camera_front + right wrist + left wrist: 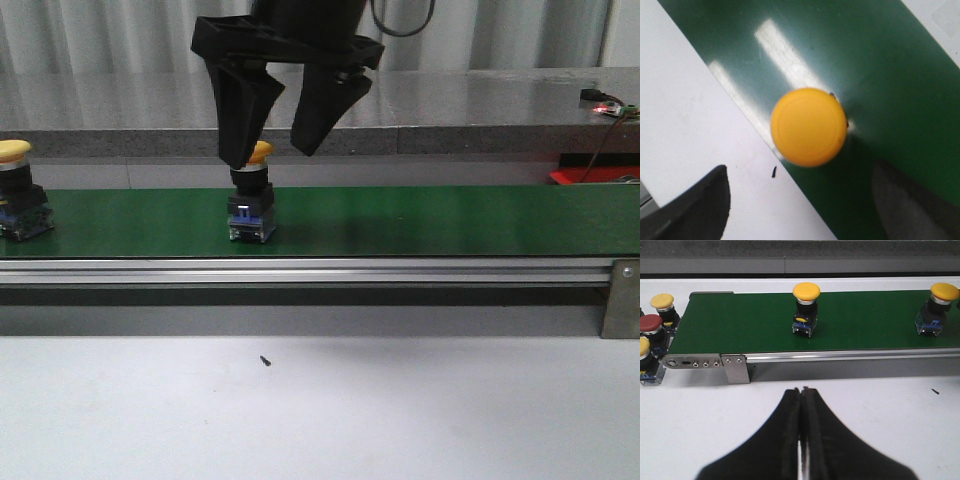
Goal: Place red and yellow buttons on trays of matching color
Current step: 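Lower the right gripper onto the leading yellow button and lift it, then carry the yellow button to the yellow tray and lower it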
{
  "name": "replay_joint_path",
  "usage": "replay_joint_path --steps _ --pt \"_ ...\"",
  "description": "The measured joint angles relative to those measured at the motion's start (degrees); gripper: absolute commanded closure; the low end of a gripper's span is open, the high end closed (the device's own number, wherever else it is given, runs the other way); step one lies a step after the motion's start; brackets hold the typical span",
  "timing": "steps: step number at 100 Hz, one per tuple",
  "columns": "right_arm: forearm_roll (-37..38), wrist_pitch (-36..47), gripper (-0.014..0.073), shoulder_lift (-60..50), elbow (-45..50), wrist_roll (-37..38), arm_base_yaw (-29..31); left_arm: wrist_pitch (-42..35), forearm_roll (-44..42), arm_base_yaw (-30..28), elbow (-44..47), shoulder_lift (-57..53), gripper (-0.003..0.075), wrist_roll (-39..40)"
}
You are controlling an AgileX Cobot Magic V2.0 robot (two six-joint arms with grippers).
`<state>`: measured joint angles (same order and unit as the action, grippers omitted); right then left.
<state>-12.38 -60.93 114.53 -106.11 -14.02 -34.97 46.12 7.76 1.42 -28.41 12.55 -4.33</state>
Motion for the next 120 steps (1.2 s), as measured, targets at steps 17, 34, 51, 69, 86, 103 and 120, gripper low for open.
replay_joint_path --steps 17,34,51,69,86,103,120 --pt "-0.2 3.7 0.0071 1.8 0.0 -0.3 0.0 0.0 0.0 0.0 0.0 0.0 0.0739 0.0" --pt "-0.2 5.5 0.0238 3.1 0.0 -0.3 0.0 0.0 0.0 0.0 0.0 0.0 0.074 0.0" --pt "-0.1 5.9 0.0442 3.2 0.0 -0.3 0.0 0.0 0.0 0.0 0.0 0.0 0.074 0.0" --pt "0.0 6.0 0.0476 3.2 0.0 -0.3 0.0 0.0 0.0 0.0 0.0 0.0 0.074 0.0" --pt "0.1 5.7 0.0476 2.1 0.0 -0.3 0.7 0.0 0.0 0.0 0.0 0.0 0.074 0.0" --pt "0.0 3.9 0.0476 -1.3 0.0 -0.3 4.0 0.0 0.0 0.0 0.0 0.0 0.074 0.0" --pt "0.0 0.9 0.0476 -4.2 0.0 -0.2 9.4 0.0 0.0 0.0 0.0 0.0 0.074 0.0"
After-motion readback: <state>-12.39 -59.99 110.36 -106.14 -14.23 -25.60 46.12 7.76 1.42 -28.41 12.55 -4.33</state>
